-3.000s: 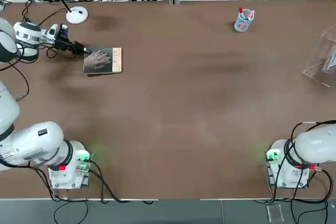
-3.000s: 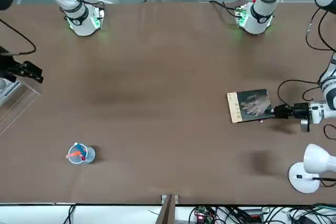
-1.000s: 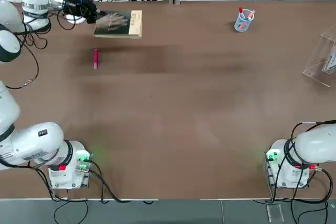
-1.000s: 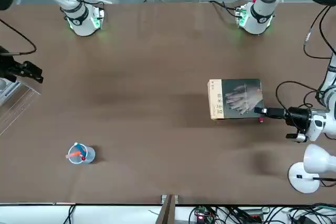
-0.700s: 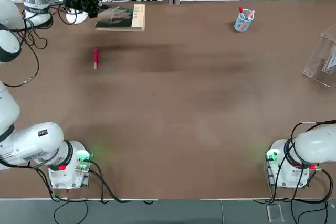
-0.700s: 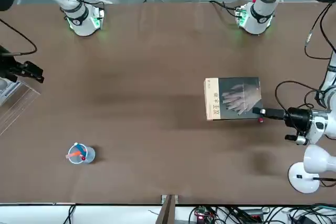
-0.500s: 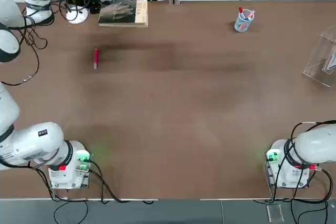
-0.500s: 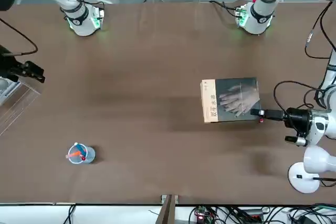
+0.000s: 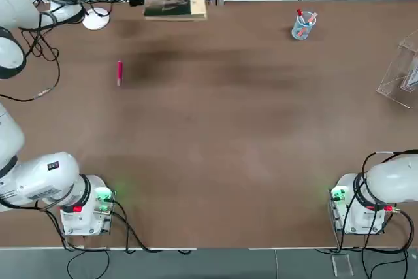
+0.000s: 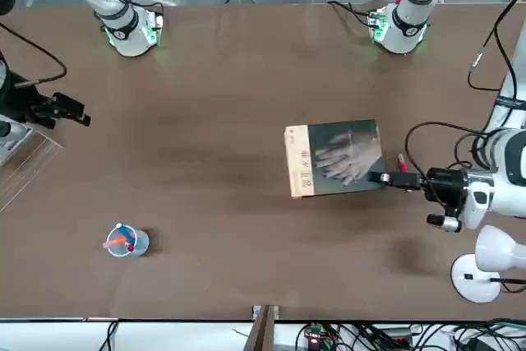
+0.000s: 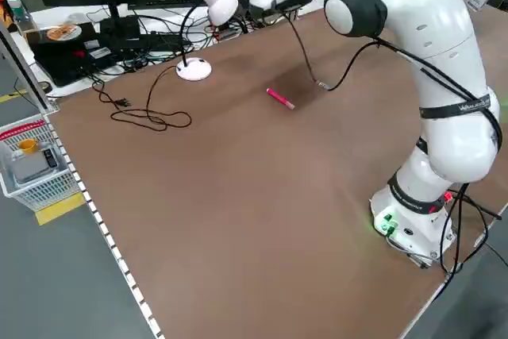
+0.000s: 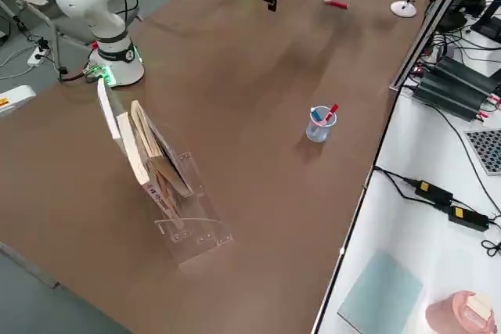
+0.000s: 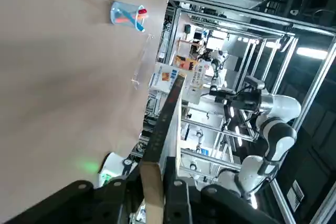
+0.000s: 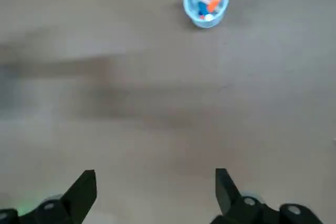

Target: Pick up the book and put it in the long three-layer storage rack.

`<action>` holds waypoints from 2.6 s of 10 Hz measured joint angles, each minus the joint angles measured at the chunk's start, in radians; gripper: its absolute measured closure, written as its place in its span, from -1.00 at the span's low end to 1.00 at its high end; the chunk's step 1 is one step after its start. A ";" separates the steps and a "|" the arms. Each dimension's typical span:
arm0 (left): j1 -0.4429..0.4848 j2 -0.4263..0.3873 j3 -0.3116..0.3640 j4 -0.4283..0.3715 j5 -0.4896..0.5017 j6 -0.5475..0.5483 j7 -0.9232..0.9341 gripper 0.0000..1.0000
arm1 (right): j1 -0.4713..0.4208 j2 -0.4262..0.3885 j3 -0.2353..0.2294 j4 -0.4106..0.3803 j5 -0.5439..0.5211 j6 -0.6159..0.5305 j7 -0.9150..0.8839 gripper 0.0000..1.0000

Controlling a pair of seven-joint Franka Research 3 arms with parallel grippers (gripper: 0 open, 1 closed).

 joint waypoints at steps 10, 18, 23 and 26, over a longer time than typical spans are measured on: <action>-0.185 0.003 -0.054 -0.013 -0.118 0.167 -0.046 0.93 | -0.142 0.037 -0.004 -0.205 0.643 0.001 -0.239 -1.00; -0.352 0.008 -0.054 -0.010 -0.269 0.354 -0.047 0.93 | -0.160 0.054 -0.004 -0.373 0.941 0.000 -0.430 -1.00; -0.442 0.009 -0.054 -0.004 -0.283 0.470 -0.047 0.93 | -0.162 0.054 -0.002 -0.447 1.075 -0.001 -0.447 -1.00; -0.497 0.027 -0.051 0.013 -0.283 0.498 -0.047 0.93 | -0.161 0.054 0.003 -0.453 1.079 -0.007 -0.447 -1.00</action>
